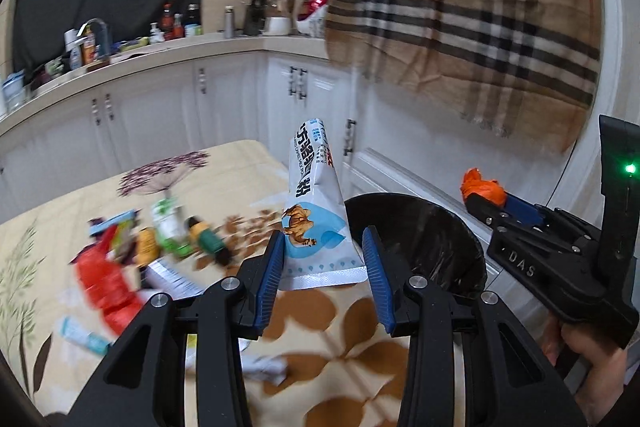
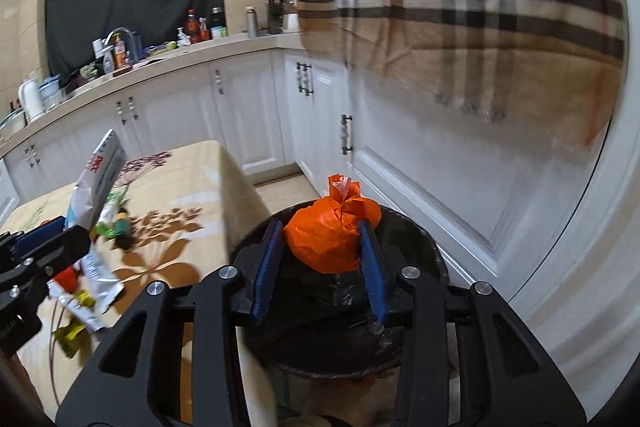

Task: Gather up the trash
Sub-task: 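Carry both items over the black bin and open both tools to drop them, then move both open tools back over the table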

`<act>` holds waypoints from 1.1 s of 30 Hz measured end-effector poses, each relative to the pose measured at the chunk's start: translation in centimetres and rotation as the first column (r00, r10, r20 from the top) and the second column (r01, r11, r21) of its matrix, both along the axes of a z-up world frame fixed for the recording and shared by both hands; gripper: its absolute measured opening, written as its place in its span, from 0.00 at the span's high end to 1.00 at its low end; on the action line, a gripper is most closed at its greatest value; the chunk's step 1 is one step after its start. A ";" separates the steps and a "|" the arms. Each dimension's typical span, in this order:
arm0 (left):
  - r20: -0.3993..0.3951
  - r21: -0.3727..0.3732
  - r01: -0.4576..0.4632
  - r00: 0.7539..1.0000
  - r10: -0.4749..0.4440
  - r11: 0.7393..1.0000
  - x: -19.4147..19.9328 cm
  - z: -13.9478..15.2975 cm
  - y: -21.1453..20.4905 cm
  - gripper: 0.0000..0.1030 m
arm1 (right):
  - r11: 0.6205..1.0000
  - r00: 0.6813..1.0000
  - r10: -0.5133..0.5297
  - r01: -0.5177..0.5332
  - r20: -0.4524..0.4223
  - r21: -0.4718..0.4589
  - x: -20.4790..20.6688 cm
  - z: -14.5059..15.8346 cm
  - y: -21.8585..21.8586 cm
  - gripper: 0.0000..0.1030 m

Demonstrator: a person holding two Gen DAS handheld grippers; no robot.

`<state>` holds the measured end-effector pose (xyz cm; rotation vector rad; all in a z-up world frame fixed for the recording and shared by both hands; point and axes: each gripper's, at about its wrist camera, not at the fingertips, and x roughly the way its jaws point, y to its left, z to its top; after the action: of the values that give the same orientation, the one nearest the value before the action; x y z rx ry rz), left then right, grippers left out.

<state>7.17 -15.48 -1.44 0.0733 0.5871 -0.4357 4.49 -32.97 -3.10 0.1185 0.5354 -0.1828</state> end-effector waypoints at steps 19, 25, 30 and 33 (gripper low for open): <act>-0.125 0.037 0.028 0.992 -0.023 0.999 7.5 -3.5 -7.9 0.45 | 0.996 0.997 -0.054 0.058 -0.059 0.064 6.1 -3.0 -5.8 0.56; -0.122 0.030 0.009 0.993 -0.006 0.999 7.7 -3.4 -7.1 0.41 | 0.996 0.996 -0.057 0.062 -0.068 0.064 6.1 -3.4 -5.9 0.56; -0.103 0.038 -0.027 0.994 0.030 0.999 6.6 -2.8 -5.2 0.35 | 0.997 0.997 -0.044 0.048 -0.070 0.061 5.6 -3.1 -5.1 0.56; -0.099 0.026 -0.052 0.994 0.055 0.998 5.7 -2.3 -3.4 0.32 | 0.998 0.997 -0.022 0.026 -0.070 0.056 5.0 -2.6 -3.8 0.50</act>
<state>12.84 -18.86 -3.77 0.0581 0.6911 -0.3820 9.47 -36.74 -5.73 0.1746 0.6087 -0.1959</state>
